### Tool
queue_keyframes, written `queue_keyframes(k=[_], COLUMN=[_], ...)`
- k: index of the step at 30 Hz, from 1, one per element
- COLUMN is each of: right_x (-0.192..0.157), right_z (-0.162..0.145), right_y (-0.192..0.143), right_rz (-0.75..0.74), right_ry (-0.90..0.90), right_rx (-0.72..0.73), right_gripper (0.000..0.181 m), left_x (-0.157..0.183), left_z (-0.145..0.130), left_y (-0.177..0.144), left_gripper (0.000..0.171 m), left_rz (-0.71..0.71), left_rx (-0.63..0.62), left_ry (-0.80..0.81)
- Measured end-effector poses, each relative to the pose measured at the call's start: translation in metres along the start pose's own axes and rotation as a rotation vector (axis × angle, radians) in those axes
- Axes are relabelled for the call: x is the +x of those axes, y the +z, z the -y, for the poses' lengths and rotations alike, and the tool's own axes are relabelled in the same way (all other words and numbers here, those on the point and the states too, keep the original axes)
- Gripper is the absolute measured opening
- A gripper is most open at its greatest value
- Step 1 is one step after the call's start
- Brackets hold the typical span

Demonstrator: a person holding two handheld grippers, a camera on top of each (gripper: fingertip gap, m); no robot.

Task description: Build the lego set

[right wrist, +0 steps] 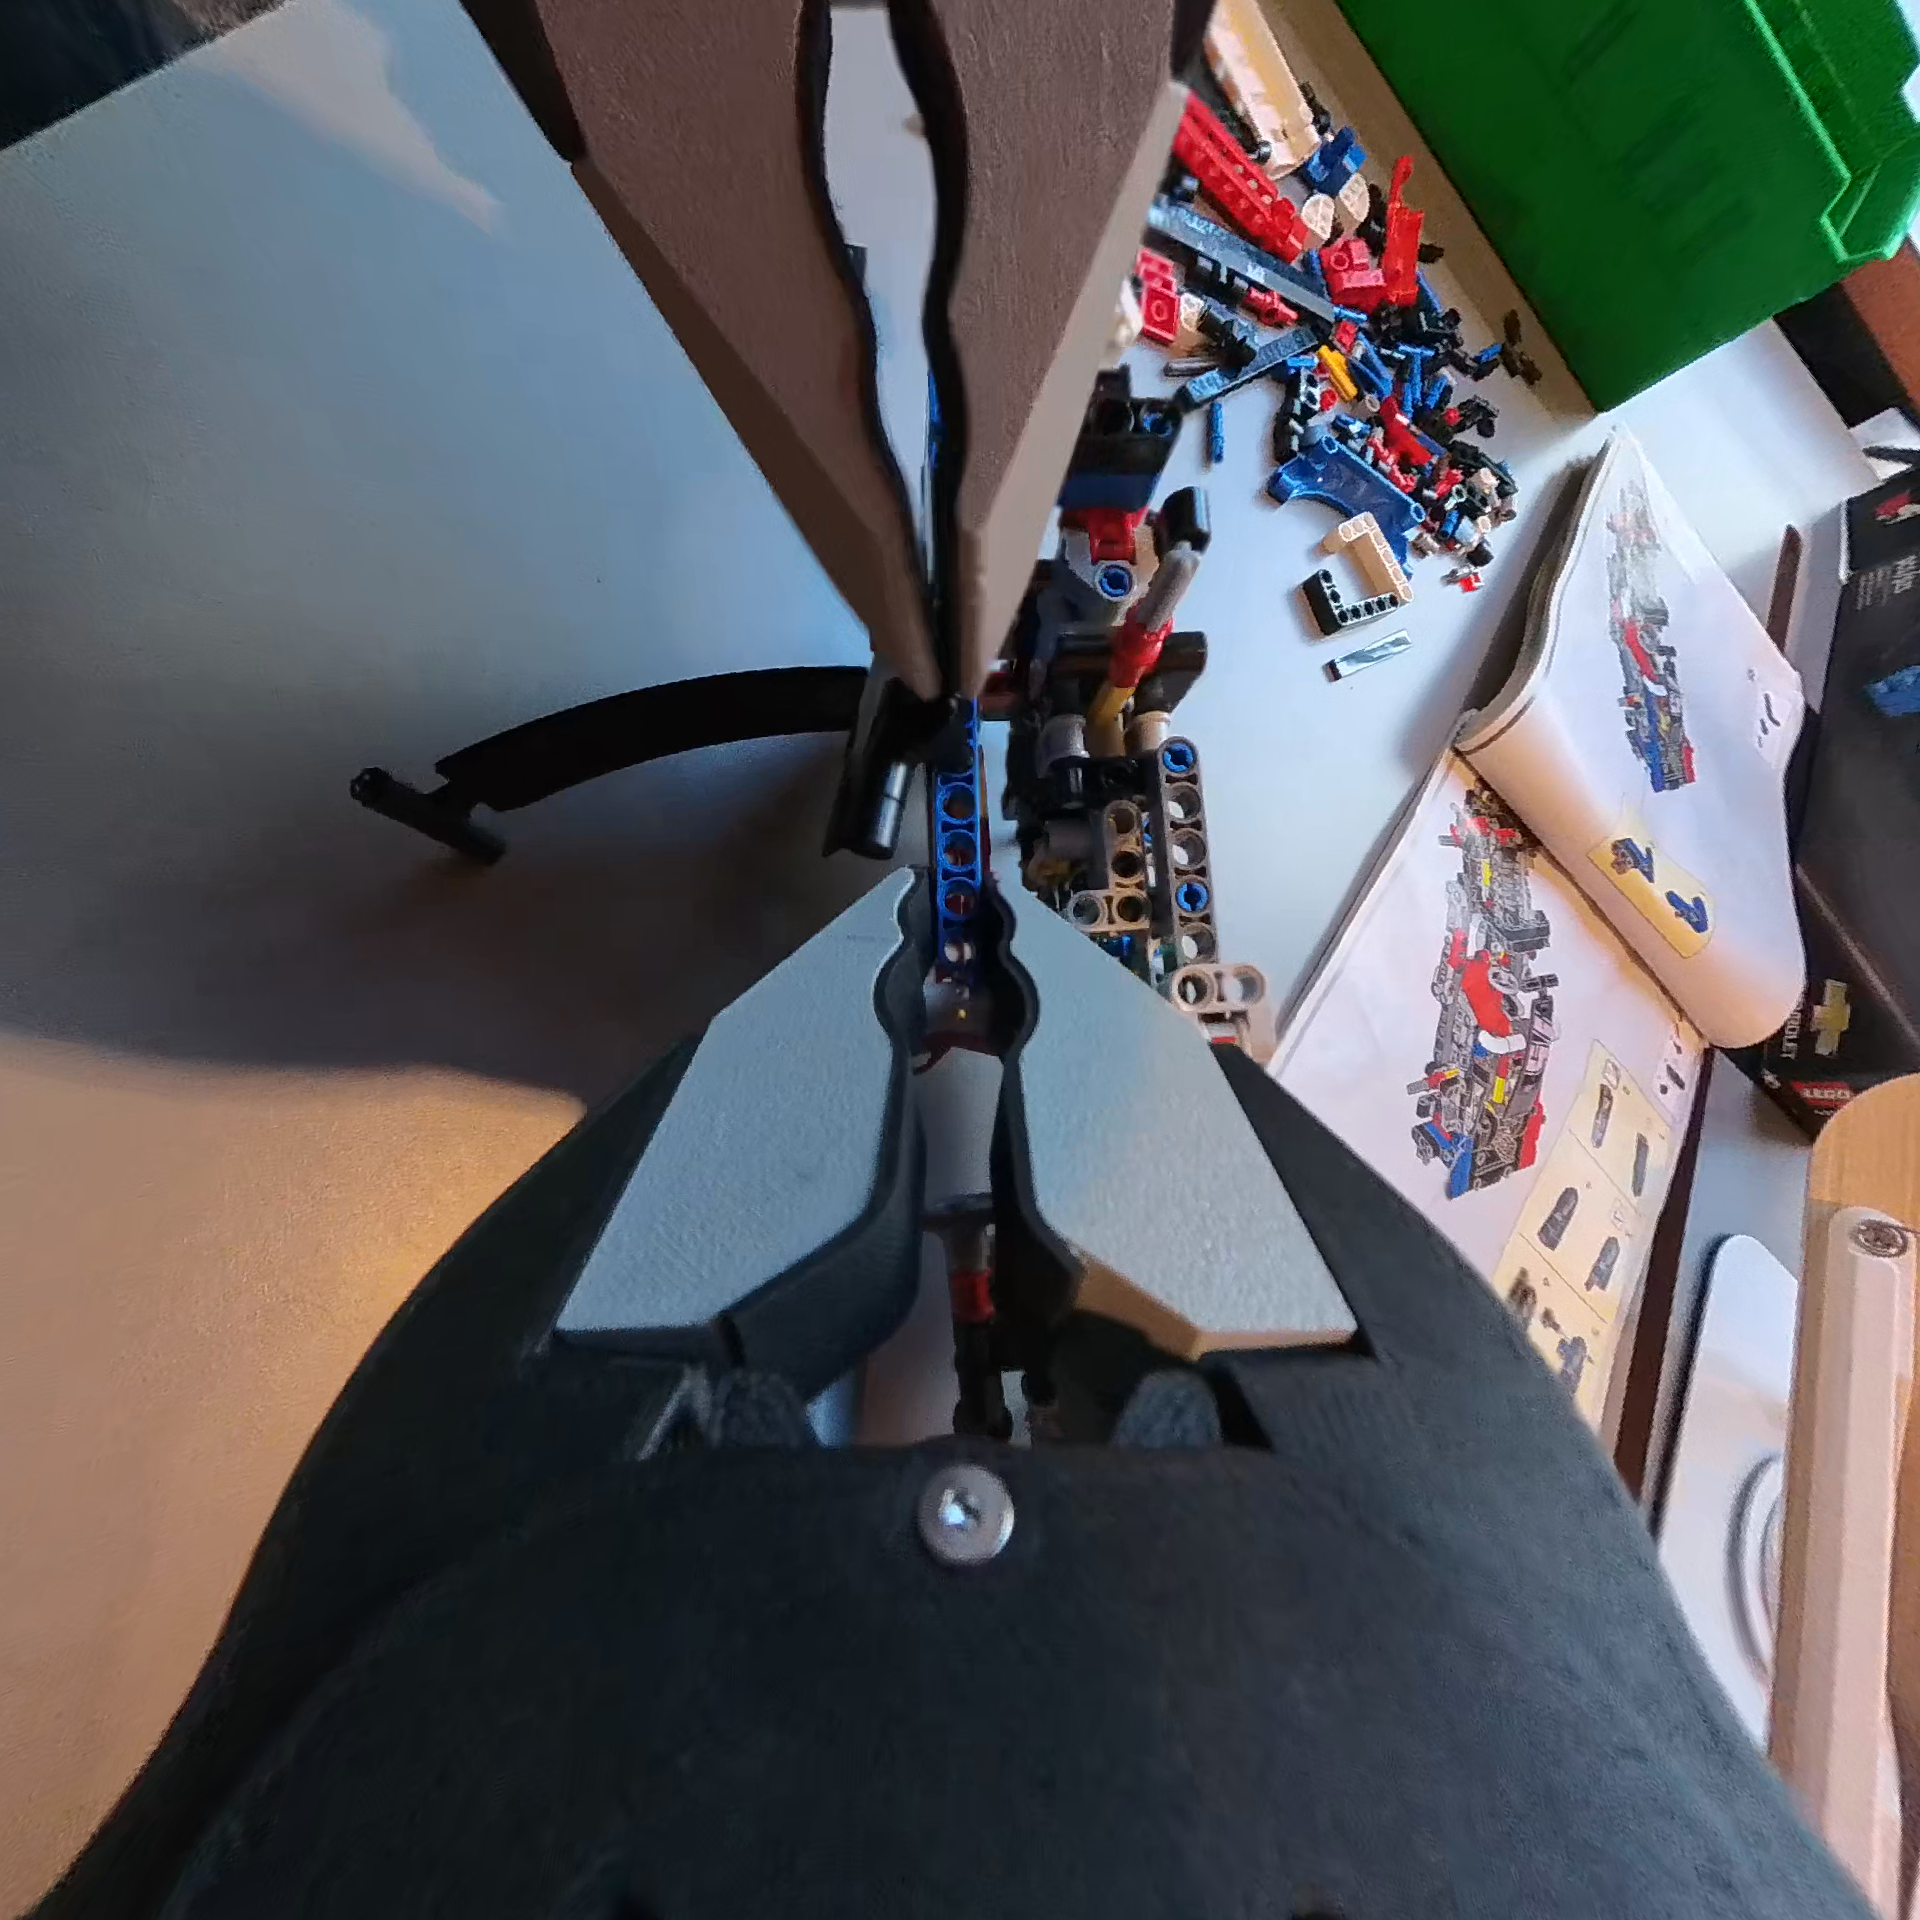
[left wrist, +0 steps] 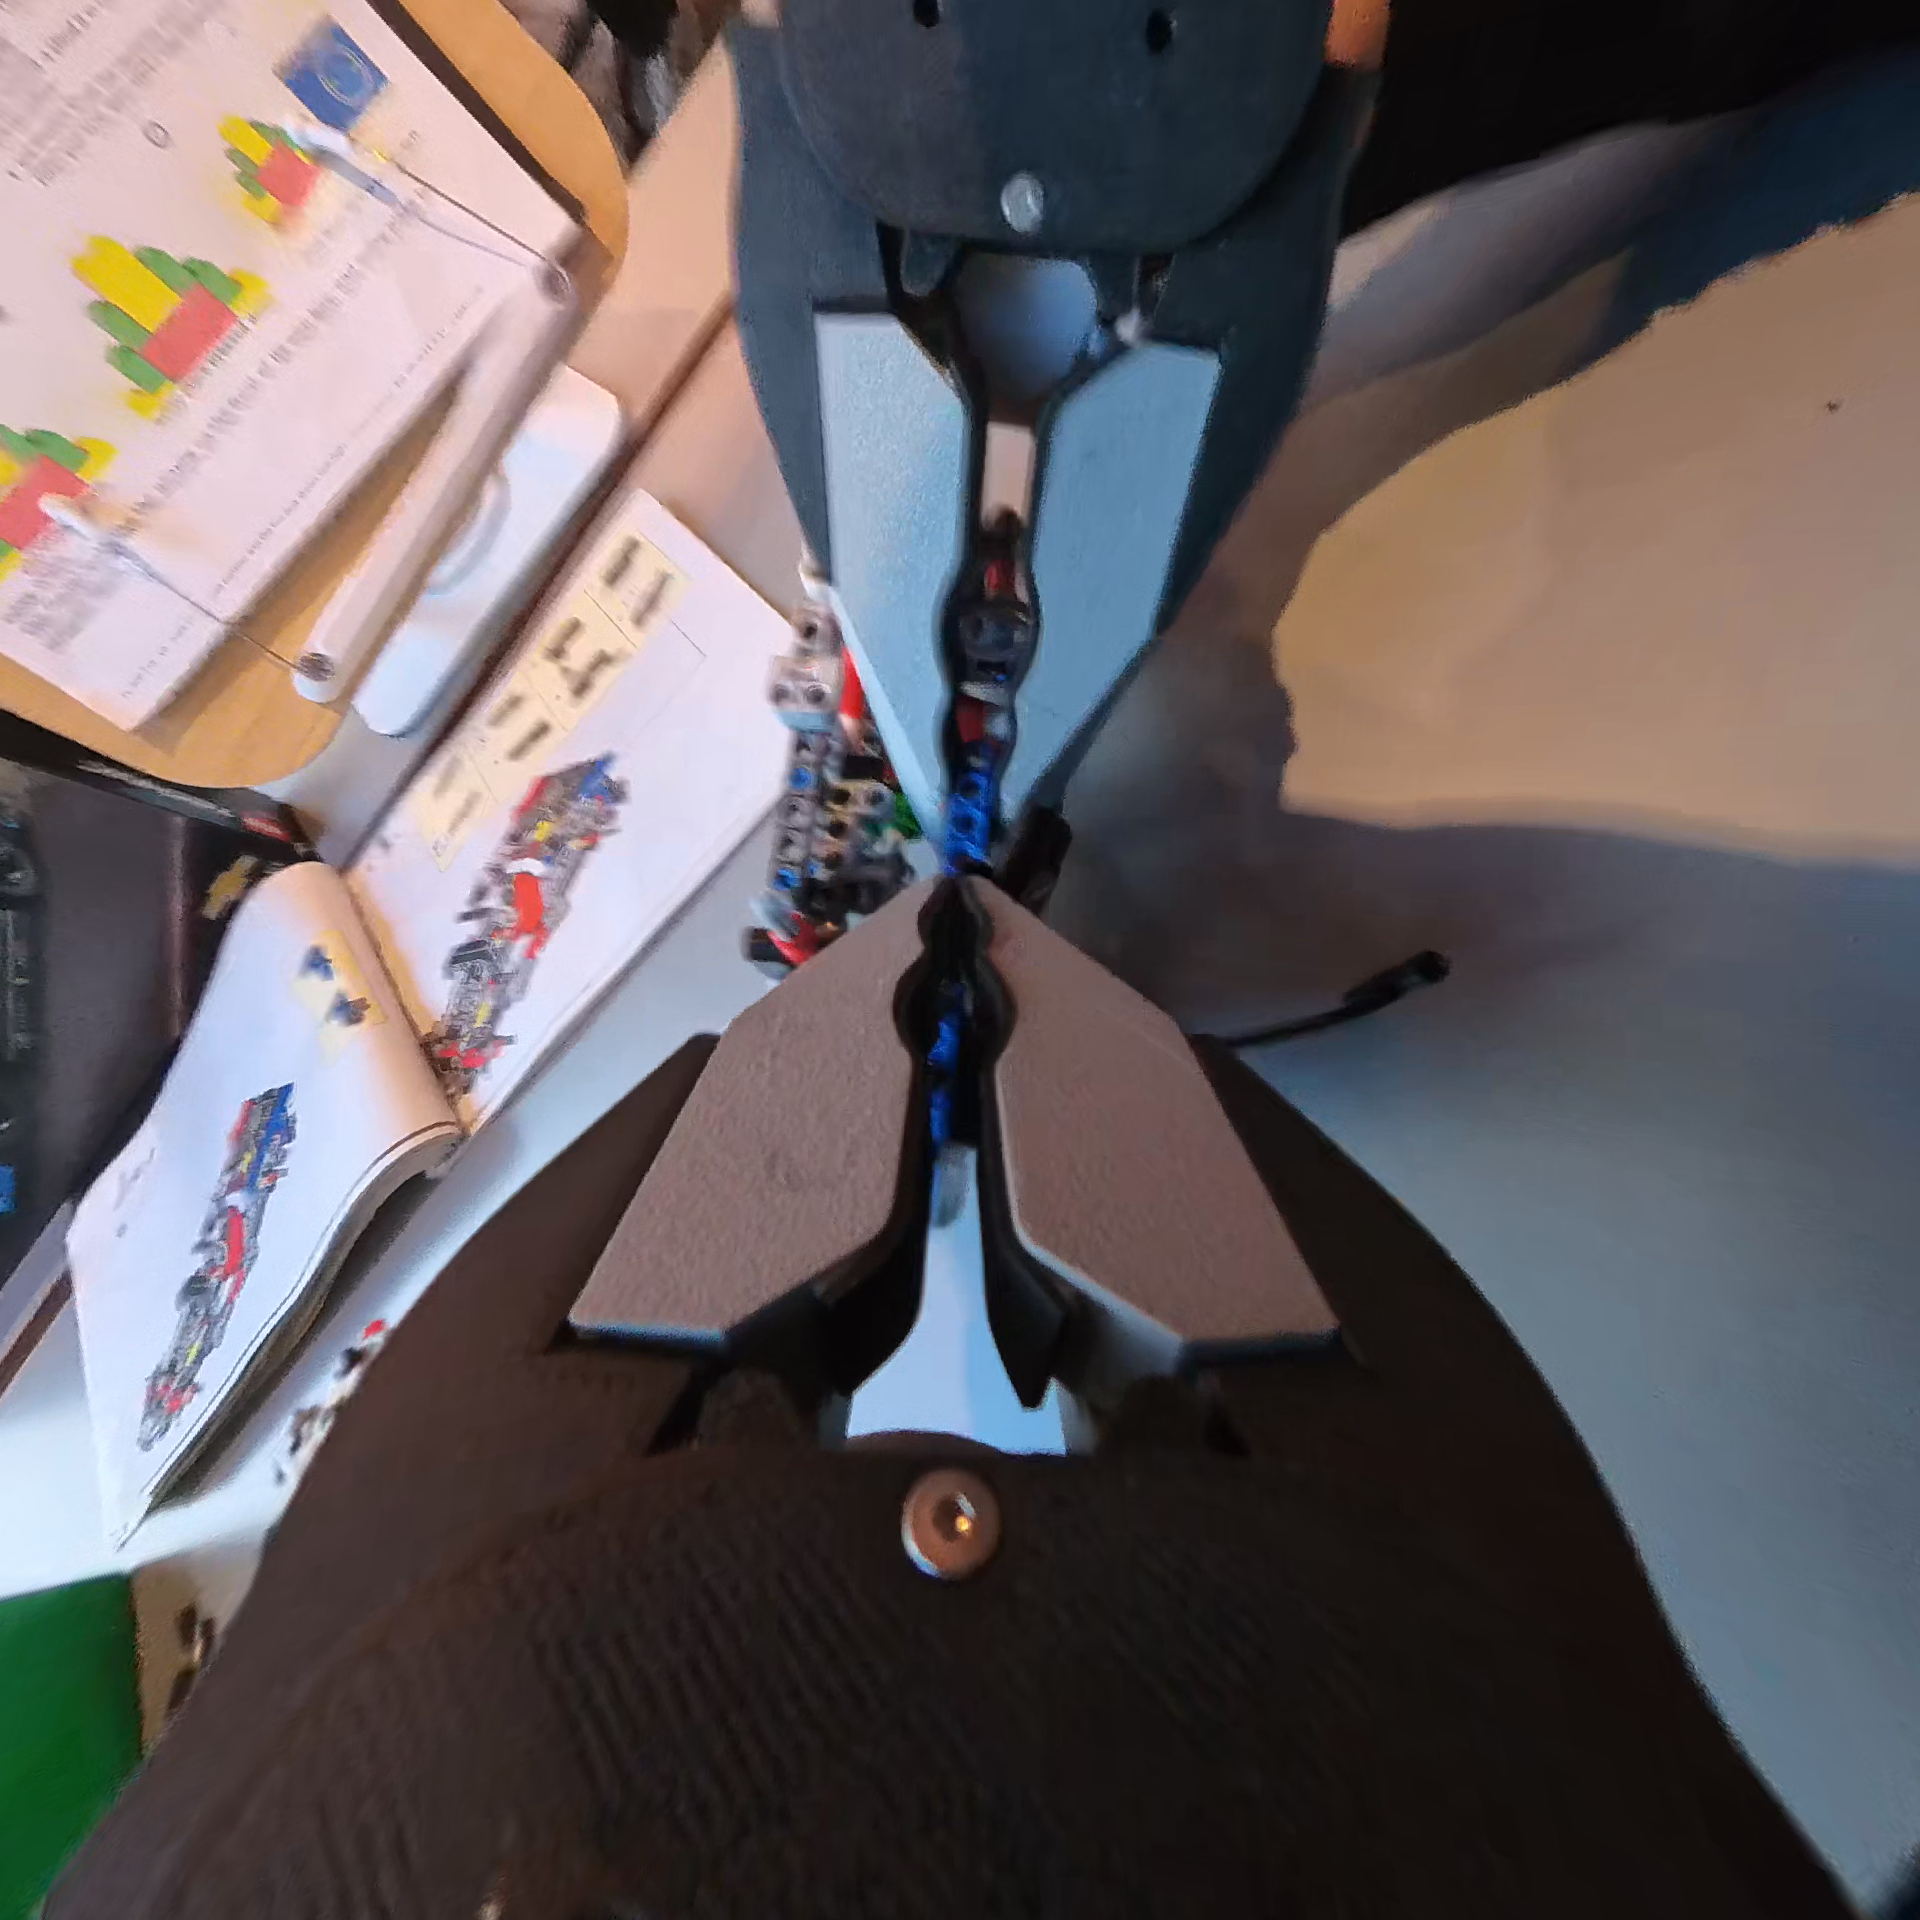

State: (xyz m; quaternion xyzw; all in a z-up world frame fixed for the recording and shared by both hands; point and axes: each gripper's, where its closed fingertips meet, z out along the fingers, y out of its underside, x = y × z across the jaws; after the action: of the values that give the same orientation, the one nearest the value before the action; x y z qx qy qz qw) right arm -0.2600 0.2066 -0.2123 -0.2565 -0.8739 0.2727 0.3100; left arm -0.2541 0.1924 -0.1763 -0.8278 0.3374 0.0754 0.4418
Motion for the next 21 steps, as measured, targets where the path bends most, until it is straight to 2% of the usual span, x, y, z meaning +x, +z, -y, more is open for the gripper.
queue_keyframes(k=[1,2,6,9,13,15,18,21], right_x=[-0.004,-0.007,-0.002,-0.004,-0.006,-0.006,-0.008,-0.010], right_z=[0.004,0.006,0.003,0.003,0.005,0.005,0.005,0.008], right_y=[0.000,0.002,0.005,0.005,0.005,0.004,0.005,0.004], right_rz=[0.025,0.037,0.013,0.014,0.032,0.026,0.016,-0.002], right_ry=[-0.002,-0.003,0.020,0.011,0.015,0.010,-0.010,-0.049], right_rx=[0.011,0.010,-0.027,-0.029,-0.013,-0.009,-0.016,0.004], right_gripper=[0.004,0.004,0.004,0.004,0.004,0.004,0.004,0.004], left_x=[-0.009,-0.008,0.008,0.010,0.017,0.014,0.015,0.016], left_z=[0.000,0.000,0.002,-0.006,-0.019,-0.018,-0.018,-0.015], left_y=[0.000,-0.001,-0.005,-0.009,0.000,0.001,0.002,-0.001], left_gripper=[0.000,0.000,0.004,0.016,0.023,0.016,0.015,0.013], left_rz=[0.074,0.079,0.002,-0.029,-0.042,-0.020,-0.033,-0.100], left_rx=[0.007,0.014,0.044,-0.007,-0.098,-0.107,-0.103,-0.070], left_ry=[0.004,0.035,-0.019,-0.051,0.017,0.055,0.015,-0.149])
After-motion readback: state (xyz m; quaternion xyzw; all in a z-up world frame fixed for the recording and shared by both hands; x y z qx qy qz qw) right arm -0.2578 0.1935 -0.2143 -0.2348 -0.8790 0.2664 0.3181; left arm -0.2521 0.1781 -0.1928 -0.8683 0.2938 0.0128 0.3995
